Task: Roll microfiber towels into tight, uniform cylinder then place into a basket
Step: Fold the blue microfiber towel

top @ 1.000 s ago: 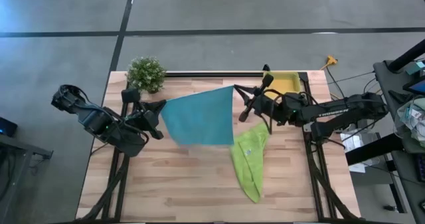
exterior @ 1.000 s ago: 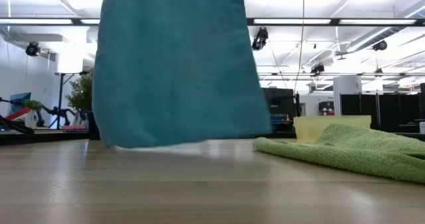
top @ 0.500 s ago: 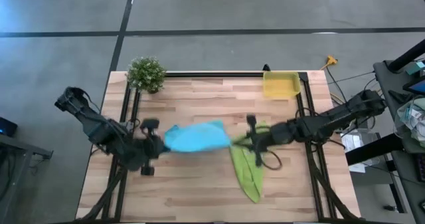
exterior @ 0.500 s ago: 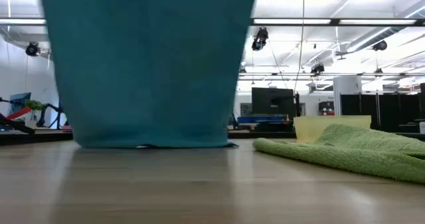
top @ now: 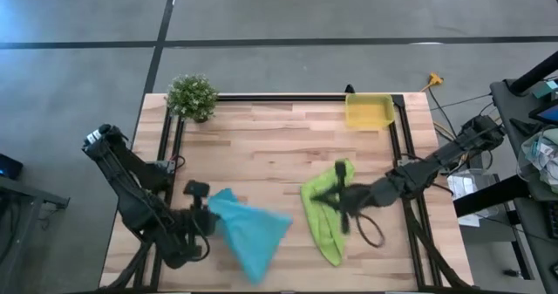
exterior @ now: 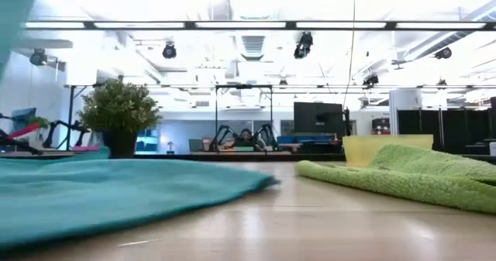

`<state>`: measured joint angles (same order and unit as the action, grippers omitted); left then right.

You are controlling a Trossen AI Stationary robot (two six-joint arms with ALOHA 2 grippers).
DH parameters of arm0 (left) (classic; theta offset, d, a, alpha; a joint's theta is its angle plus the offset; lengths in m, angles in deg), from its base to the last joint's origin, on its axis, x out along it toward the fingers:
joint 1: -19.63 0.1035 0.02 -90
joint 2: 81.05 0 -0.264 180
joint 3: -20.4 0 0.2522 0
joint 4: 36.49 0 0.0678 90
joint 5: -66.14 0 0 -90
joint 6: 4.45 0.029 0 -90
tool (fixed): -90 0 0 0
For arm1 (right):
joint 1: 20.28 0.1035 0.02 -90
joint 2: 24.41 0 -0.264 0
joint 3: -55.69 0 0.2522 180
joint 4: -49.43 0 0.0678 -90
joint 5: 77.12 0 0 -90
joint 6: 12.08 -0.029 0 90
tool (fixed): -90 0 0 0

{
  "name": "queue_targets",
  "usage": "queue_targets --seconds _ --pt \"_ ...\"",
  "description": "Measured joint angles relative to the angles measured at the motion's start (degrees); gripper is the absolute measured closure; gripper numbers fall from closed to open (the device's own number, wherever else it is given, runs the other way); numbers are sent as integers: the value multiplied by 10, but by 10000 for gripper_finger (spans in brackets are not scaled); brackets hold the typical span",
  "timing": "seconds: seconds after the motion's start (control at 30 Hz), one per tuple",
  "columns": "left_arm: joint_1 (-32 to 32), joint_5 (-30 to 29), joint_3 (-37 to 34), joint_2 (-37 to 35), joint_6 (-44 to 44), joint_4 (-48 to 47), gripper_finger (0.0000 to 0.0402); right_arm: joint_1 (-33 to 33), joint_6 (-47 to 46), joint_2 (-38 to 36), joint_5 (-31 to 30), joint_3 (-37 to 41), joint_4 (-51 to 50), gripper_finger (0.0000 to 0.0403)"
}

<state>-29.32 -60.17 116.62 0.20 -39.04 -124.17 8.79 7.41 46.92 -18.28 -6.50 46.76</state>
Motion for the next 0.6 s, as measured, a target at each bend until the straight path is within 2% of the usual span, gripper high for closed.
queue_targets --seconds 0.07,0.13,0.2,0.33,0.47,0.6 --pt "4 -26 -3 -7 -13 -22 401 -22 9 0 -37 0 -2 395" --pt "9 -37 -5 -15 -15 -25 401 -45 -1 0 -24 0 -3 395" --pt "10 -41 -8 -18 -16 -21 401 -67 -37 1 24 1 -5 395" --pt "11 -47 -11 -19 -11 -21 401 -99 -110 38 179 4 7 394" --pt "34 -76 -10 -19 -1 -22 401 -94 -120 123 210 3 70 383" --pt "63 -103 -6 -21 51 -6 401 -90 -112 219 215 -7 133 345"
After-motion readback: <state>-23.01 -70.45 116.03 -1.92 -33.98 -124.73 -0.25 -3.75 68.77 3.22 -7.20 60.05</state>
